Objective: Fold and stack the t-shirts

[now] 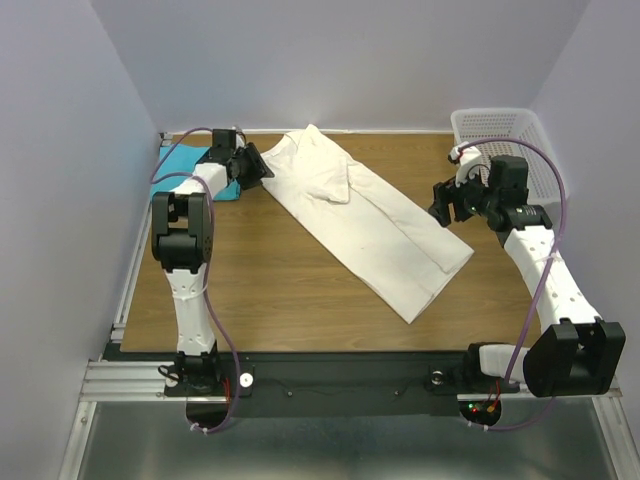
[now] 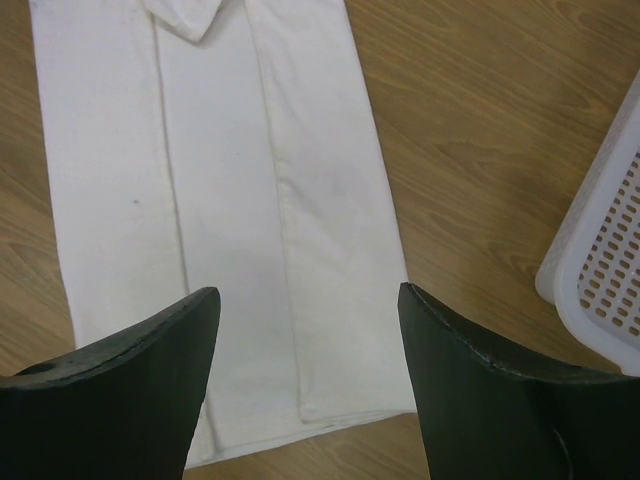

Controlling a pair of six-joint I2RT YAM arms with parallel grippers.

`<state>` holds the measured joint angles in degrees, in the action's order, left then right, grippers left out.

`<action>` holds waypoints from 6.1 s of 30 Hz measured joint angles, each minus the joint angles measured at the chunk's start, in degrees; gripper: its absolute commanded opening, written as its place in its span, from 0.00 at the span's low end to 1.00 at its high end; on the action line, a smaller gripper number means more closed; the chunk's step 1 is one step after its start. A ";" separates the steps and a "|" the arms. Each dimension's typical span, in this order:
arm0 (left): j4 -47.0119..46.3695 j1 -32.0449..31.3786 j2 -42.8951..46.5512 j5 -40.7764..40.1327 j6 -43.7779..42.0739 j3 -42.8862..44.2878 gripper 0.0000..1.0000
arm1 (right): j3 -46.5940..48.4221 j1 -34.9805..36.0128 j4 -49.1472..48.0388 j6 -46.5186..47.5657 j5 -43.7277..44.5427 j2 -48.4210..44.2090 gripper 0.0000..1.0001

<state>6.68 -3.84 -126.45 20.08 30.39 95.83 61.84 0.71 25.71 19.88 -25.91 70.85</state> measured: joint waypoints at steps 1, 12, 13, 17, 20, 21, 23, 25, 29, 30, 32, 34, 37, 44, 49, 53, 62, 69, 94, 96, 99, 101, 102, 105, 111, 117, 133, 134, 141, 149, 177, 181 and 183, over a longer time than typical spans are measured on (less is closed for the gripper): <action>0.09 -0.11 1.11 0.24 -0.90 -0.37 0.60 | 0.00 0.00 0.17 0.42 0.55 0.00 0.78; -16.22 -1.46 48.85 -2.14 -13.46 -33.77 0.84 | -1.60 -0.92 1.38 0.63 7.78 -0.11 1.00; -18.97 -1.95 53.11 -0.72 -13.88 -37.48 0.84 | -2.23 -1.77 1.75 0.44 7.74 -0.04 1.00; -24.70 -7.89 61.09 2.93 -16.22 -47.84 0.84 | -2.89 -5.90 4.17 0.33 7.72 1.07 1.00; -25.35 -18.01 61.37 2.69 -18.60 -52.96 0.82 | -2.89 -9.31 6.54 1.51 7.15 2.43 0.98; -25.31 -22.67 61.37 2.05 -19.61 -54.95 0.82 | -2.89 -10.32 7.04 1.77 6.95 2.78 0.96; -25.79 -29.46 61.37 0.52 -21.59 -57.20 0.81 | -2.89 -12.31 8.72 2.71 6.08 3.63 0.94; -26.64 -38.51 61.37 -1.40 -24.17 -59.12 0.81 | -2.89 -14.84 11.10 3.96 5.01 5.05 0.91; -31.32 -52.00 58.90 -5.44 -29.42 -60.11 0.81 | -2.89 -17.03 14.78 5.40 3.30 7.13 0.86; -32.30 -54.21 57.18 -6.47 -30.51 -59.63 0.81 | -2.89 -17.29 15.69 5.66 2.78 7.69 0.84; -33.38 -59.45 51.89 -9.86 -33.42 -57.75 0.81 | -2.89 -17.64 16.55 5.84 1.90 8.57 0.83; -33.79 -63.23 45.86 -12.28 -35.54 -54.77 0.80 | -2.89 -18.10 17.05 5.86 0.96 9.62 0.83; -34.16 -67.04 36.37 -15.08 -38.64 -50.12 0.80 | -2.89 -19.37 17.64 5.84 -0.70 11.04 0.82; -32.81 -69.22 25.22 -19.58 -43.50 -42.93 0.79 | -2.89 -20.20 17.79 5.95 -3.69 13.18 0.81; -31.36 -69.79 21.59 -21.29 -46.03 -39.63 0.79 | -2.89 -20.20 17.84 6.54 -5.11 14.60 0.81; -29.99 -71.21 21.40 -21.90 -48.37 -39.58 0.79 | -2.89 -20.20 17.84 7.17 -5.86 14.75 0.81; -30.29 -73.92 20.48 -21.99 -52.72 -39.60 0.79 | -2.89 -20.20 17.84 7.61 -6.71 14.91 0.80; -32.11 -74.12 17.55 -23.96 -53.51 -39.12 0.75 | -2.89 -20.26 17.86 8.04 -7.61 15.04 0.80; -35.63 -73.53 13.20 -26.82 -48.83 -36.94 0.00 | -4.70 -21.29 18.62 9.92 -8.79 15.04 0.80; -35.89 -73.13 13.03 -26.53 -48.41 -36.79 0.00 | -4.70 -21.38 18.75 9.94 -8.55 15.04 0.80; -36.02 -72.87 13.05 -26.14 -47.82 -36.79 0.00 | -4.70 -21.38 18.80 10.12 -8.26 15.04 0.80; -36.13 -72.78 13.05 -25.97 -47.63 -36.83 0.00 | -4.70 -21.40 18.82 10.19 -7.98 15.04 0.80; -36.26 -72.67 13.09 -25.70 -47.45 -36.92 0.00 | -4.70 -21.40 18.82 10.19 -7.89 15.06 0.80; -36.33 -72.24 13.60 -24.70 -46.90 -37.40 0.00 | -4.68 -21.40 18.64 9.81 -7.54 16.24 0.79; -35.60 -71.89 15.23 -23.28 -45.88 -38.86 0.00 | -4.02 -21.40 15.54 4.13 -5.64 22.62 0.75; -35.67 -71.80 15.93 -22.51 -44.94 -39.76 0.00 | -3.04 -21.42 11.08 -1.25 -1.95 24.52 0.74; -37.29 -71.78 16.72 -21.55 -43.63 -41.44 0.00 | -2.16 -21.70 6.10 -5.27 -2.05 28.15 0.57; -37.31 -71.78 16.72 -21.57 -43.54 -41.44 0.00 | -2.14 -21.70 5.84 -5.20 -2.58 28.35 0.52; -37.33 -71.73 16.72 -20.74 -43.10 -41.44 0.00 | -2.23 -21.70 4.70 -4.00 -5.44 29.42 0.35; -37.29 -71.52 16.83 -20.24 -42.56 -41.44 0.00 | -2.67 -21.70 5.55 -2.29 -6.19 29.20 0.01; -35.15 -70.49 26.25 -18.45 -39.32 -43.10 0.00 | 0.07 -21.70 14.64 -2.45 -11.69 16.90 0.01; -35.58 -67.95 30.34 -16.35 -36.65 -44.81 0.00 | 3.21 -21.68 15.50 -4.55 -14.45 16.90 0.01; -36.17 -65.75 32.54 -14.43 -35.01 -45.75 0.00 | 4.90 -21.55 15.74 -5.68 -15.69 17.00 0.01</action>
<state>-29.50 -69.58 -93.91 5.65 -4.62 50.09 66.74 -20.84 41.45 14.20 -41.60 87.85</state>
